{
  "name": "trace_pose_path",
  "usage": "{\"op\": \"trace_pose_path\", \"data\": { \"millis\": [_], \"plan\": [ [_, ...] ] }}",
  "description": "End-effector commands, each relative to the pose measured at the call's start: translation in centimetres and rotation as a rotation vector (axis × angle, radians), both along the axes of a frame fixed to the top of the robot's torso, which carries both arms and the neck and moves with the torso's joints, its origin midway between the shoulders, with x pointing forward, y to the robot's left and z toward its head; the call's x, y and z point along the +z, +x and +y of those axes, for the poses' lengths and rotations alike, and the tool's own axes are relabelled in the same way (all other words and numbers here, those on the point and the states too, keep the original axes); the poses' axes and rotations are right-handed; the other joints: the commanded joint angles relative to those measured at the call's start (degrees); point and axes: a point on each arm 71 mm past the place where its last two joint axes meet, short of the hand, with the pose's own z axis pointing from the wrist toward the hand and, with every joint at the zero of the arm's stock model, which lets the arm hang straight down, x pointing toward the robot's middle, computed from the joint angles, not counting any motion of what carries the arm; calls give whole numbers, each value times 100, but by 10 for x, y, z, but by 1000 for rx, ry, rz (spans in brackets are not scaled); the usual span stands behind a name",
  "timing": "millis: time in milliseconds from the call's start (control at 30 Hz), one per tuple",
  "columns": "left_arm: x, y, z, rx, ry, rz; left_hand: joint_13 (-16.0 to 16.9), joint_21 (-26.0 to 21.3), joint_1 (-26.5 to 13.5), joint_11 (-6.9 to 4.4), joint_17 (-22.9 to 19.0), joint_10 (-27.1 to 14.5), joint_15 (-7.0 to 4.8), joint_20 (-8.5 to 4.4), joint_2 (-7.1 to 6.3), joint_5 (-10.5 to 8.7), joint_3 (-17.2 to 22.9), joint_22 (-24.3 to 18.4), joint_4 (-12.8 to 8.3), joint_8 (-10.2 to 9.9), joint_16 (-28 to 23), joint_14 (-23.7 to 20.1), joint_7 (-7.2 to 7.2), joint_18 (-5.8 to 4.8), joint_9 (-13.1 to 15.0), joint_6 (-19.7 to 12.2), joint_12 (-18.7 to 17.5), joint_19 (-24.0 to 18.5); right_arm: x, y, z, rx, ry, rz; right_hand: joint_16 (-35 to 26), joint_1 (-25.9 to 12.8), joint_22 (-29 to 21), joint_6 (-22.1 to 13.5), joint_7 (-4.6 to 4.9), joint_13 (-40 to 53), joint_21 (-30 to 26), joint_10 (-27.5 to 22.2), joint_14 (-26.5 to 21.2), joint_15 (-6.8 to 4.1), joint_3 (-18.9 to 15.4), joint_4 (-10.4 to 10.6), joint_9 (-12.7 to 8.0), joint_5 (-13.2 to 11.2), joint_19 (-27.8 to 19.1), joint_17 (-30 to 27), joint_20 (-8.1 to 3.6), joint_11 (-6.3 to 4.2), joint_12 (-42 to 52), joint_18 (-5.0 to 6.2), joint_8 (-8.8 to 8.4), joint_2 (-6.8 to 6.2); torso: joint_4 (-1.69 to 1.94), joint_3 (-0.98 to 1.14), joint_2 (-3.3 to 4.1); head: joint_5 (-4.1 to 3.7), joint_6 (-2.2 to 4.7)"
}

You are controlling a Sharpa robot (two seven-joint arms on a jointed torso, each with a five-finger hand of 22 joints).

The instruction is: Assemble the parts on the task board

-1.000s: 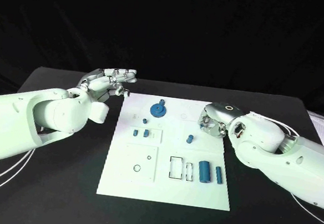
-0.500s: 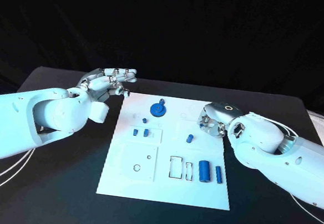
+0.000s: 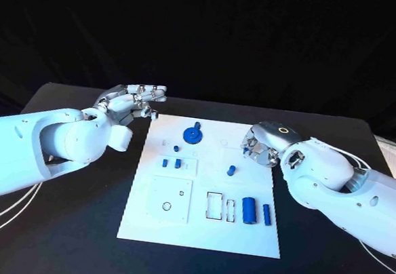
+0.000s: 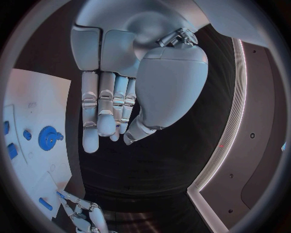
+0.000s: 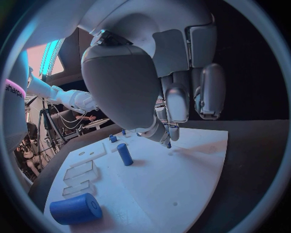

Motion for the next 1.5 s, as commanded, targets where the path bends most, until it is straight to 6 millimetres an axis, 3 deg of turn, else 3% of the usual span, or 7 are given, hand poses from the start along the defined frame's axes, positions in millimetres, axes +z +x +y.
{"op": "trace_pose_path", "data": {
  "millis": [33,267,400,533,800,1033,1500],
  "plan": [
    [1,0,-1,-10,-1,-5,7,-38,66,1,-10,-40,1,9,-4,29,-12,-10,-19,30,-37,-37,-3,52,-9,-46,26,-47,6,-4,5,10,24,-28,22,-32,8,38,6,-5,27,39,222,-43,17,-18,-3,-23,42,6,18,0,-11,-28,27,5,-3,6,11,9,1],
    [0,-1,-2,-13,-2,-3,10,-54,68,7,-25,-61,5,12,-1,28,-21,-21,-23,27,-42,-47,3,53,-10,-58,35,-52,15,-25,31,92,87,-21,29,-39,17,39,13,-10,33,47,223,-40,26,-25,-1,-26,48,12,20,7,-16,-30,25,1,5,1,10,67,-15],
    [0,-1,-2,-16,-3,-3,11,-60,68,9,-28,-68,7,14,0,28,-24,-26,-25,26,-42,-50,5,53,-11,-63,38,-54,16,-39,50,151,127,-6,39,-45,23,36,26,-19,38,53,224,-30,43,-38,0,-23,51,19,24,17,-27,-31,18,-1,5,-2,7,166,-22],
    [0,-1,-4,-21,-5,-3,11,-60,68,9,-28,-68,7,14,0,28,-24,-26,-25,26,-42,-50,5,53,-11,-63,38,-54,13,-54,72,215,163,21,48,-48,25,32,41,-30,40,60,226,-14,68,-61,2,-14,51,25,33,27,-42,-32,8,-3,9,-9,7,297,-81],
    [0,-2,-6,-28,-8,-3,11,-60,68,9,-28,-68,7,14,0,28,-24,-26,-25,26,-42,-50,5,53,-11,-63,38,-54,-9,-70,99,282,190,91,47,-56,15,25,60,-43,35,69,224,17,98,-93,5,6,44,16,51,41,-61,-30,-6,-3,7,-14,7,467,-162],
    [0,-2,-9,-36,-11,-3,11,-60,68,9,-28,-68,7,14,0,28,-24,-26,-25,26,-42,-50,5,53,-11,-63,38,-54,-28,-73,111,302,192,143,52,-63,9,16,77,-55,32,71,222,47,125,-130,7,30,38,15,73,53,-80,-29,-20,-6,11,-13,14,540,-209],
    [0,-3,-11,-43,-12,-4,11,-60,68,9,-28,-68,7,14,0,28,-24,-26,-25,26,-42,-50,5,53,-11,-63,38,-54,-44,-75,120,309,173,188,54,-87,4,7,94,-64,30,69,219,74,142,-156,9,48,34,11,97,68,-97,-27,-33,-7,6,-7,8,580,-281]
  ]
}}
